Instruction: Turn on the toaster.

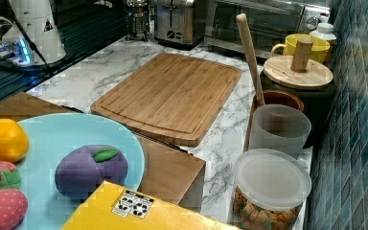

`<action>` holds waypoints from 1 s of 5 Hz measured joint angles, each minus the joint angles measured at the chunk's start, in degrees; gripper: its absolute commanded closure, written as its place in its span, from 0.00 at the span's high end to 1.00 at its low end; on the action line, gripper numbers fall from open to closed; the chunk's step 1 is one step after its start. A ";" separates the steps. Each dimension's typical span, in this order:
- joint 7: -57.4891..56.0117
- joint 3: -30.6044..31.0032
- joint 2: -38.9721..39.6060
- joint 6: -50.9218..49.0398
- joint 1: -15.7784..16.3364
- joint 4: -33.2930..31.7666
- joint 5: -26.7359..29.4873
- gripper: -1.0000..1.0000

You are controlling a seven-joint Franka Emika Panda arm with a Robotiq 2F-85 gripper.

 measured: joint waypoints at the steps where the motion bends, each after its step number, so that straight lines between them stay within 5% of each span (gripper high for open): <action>1: -0.01 0.00 0.09 0.24 0.00 -0.17 0.01 0.00; 5: -2.55 2.77 -2.37 8.28 0.50 -8.34 0.40 0.00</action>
